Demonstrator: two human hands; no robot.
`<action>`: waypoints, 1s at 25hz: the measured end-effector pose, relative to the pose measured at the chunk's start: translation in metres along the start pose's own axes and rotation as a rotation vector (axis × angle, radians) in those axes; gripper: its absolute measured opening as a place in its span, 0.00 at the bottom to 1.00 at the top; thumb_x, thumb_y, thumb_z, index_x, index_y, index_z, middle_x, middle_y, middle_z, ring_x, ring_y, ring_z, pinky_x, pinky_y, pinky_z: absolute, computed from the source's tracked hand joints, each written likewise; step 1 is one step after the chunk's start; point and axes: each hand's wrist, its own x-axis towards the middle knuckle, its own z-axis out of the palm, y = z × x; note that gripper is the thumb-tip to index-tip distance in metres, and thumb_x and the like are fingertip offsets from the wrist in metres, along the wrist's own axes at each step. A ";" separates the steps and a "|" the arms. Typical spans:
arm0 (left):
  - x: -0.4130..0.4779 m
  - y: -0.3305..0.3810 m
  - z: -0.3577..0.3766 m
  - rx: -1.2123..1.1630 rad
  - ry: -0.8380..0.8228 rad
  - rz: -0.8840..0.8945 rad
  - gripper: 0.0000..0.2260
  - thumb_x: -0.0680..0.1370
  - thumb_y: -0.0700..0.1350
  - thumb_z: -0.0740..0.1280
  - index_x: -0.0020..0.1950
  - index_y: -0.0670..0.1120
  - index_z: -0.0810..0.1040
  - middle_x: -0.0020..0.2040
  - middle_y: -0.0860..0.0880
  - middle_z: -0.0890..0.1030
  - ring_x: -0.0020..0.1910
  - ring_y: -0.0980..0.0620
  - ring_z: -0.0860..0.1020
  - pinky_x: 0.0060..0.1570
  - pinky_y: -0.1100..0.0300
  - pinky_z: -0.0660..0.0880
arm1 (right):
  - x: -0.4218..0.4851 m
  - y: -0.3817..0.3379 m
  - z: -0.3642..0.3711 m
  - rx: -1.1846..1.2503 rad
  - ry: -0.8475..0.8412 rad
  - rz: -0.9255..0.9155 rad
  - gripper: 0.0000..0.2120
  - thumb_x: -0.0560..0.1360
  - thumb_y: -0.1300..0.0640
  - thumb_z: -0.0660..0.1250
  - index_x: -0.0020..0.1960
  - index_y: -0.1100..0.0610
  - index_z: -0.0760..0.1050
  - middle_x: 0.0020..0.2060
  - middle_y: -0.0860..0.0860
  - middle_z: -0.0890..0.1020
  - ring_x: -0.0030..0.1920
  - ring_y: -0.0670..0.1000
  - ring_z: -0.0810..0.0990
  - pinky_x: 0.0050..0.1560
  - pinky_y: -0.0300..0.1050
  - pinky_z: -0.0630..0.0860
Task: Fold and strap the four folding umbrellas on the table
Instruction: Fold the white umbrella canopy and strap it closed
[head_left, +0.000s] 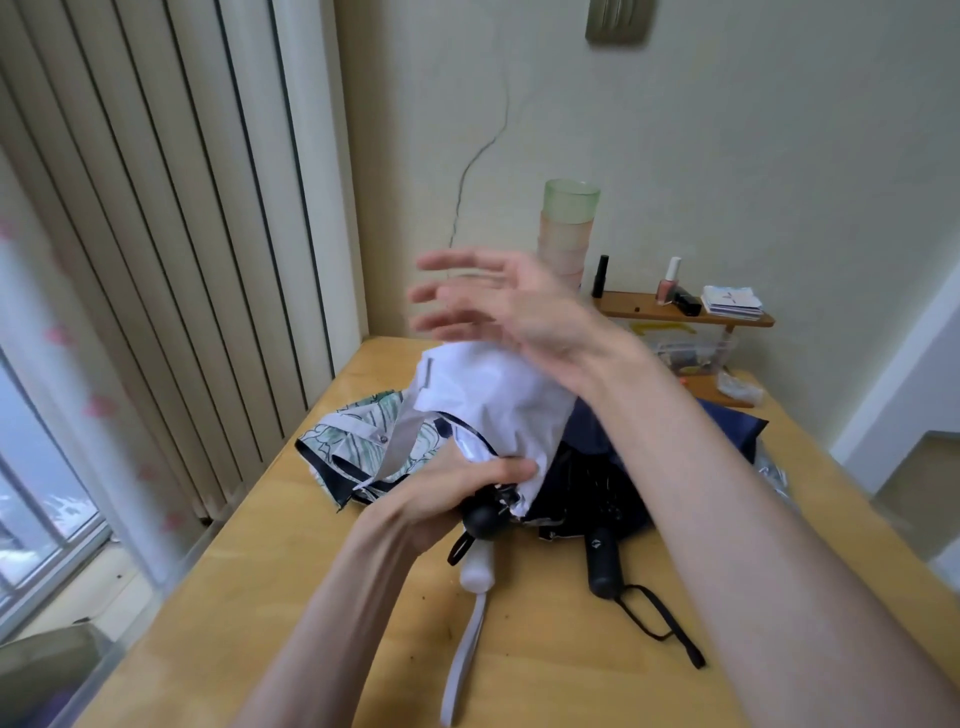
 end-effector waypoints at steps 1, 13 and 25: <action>-0.001 0.001 -0.003 -0.046 0.017 -0.004 0.08 0.74 0.38 0.76 0.51 0.43 0.82 0.40 0.51 0.86 0.39 0.54 0.84 0.42 0.64 0.79 | -0.006 -0.001 -0.010 -0.166 0.063 -0.098 0.16 0.80 0.67 0.72 0.67 0.62 0.80 0.56 0.57 0.88 0.55 0.52 0.87 0.60 0.44 0.83; -0.007 0.000 -0.020 0.055 -0.055 0.027 0.20 0.60 0.47 0.80 0.50 0.43 0.84 0.43 0.48 0.86 0.44 0.51 0.84 0.50 0.56 0.80 | -0.042 0.023 -0.048 -0.509 -0.028 0.178 0.33 0.69 0.32 0.77 0.73 0.31 0.74 0.73 0.37 0.76 0.74 0.40 0.71 0.79 0.49 0.66; -0.008 0.012 -0.021 0.174 -0.028 0.044 0.23 0.66 0.58 0.82 0.52 0.43 0.85 0.47 0.42 0.85 0.47 0.45 0.82 0.56 0.47 0.76 | -0.042 0.026 -0.041 -0.406 0.280 0.025 0.23 0.71 0.49 0.83 0.41 0.65 0.76 0.35 0.50 0.77 0.37 0.47 0.75 0.41 0.43 0.67</action>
